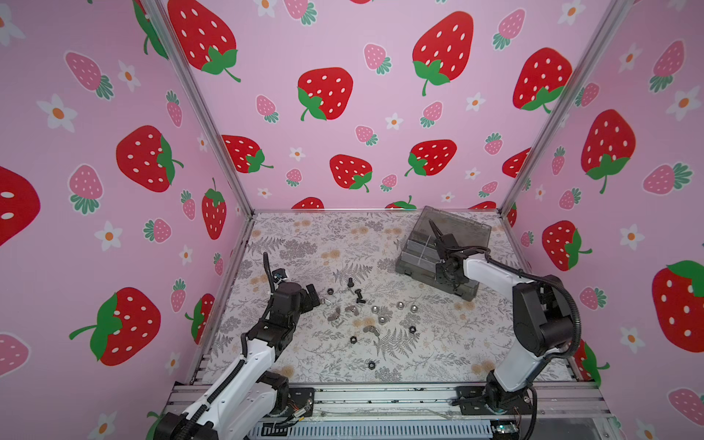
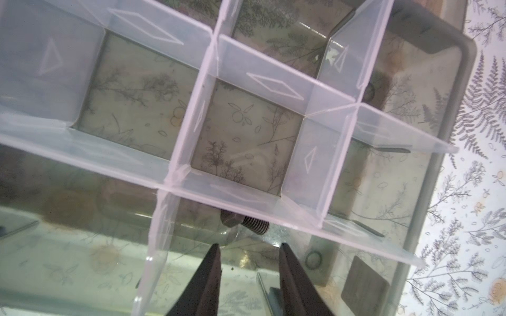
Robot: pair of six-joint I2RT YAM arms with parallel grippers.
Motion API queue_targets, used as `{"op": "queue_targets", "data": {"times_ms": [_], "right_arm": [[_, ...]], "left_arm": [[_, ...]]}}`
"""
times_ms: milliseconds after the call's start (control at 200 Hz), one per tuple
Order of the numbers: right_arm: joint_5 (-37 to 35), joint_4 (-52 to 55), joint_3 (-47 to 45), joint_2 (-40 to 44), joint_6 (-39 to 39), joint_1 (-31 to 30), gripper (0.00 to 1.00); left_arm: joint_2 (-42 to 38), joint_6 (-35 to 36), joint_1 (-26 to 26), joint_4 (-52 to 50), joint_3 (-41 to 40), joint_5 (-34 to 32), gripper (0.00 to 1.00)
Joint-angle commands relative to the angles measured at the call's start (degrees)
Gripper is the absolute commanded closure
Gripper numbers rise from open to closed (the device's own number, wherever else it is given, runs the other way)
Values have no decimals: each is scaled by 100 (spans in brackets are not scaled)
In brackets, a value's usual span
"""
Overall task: Sort the screws and nuts into containers
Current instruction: Place the screw into the container, then pick up the screw from the center of the table.
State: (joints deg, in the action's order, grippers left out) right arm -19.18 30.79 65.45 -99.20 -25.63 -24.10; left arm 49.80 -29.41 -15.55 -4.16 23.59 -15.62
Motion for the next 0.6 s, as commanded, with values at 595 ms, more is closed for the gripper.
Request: {"op": "queue_targets", "data": {"times_ms": [595], "right_arm": [[748,-556,673,191,-320,-1954,57]], "left_arm": [[135,-333,-13,-240,225,-20,1]]}}
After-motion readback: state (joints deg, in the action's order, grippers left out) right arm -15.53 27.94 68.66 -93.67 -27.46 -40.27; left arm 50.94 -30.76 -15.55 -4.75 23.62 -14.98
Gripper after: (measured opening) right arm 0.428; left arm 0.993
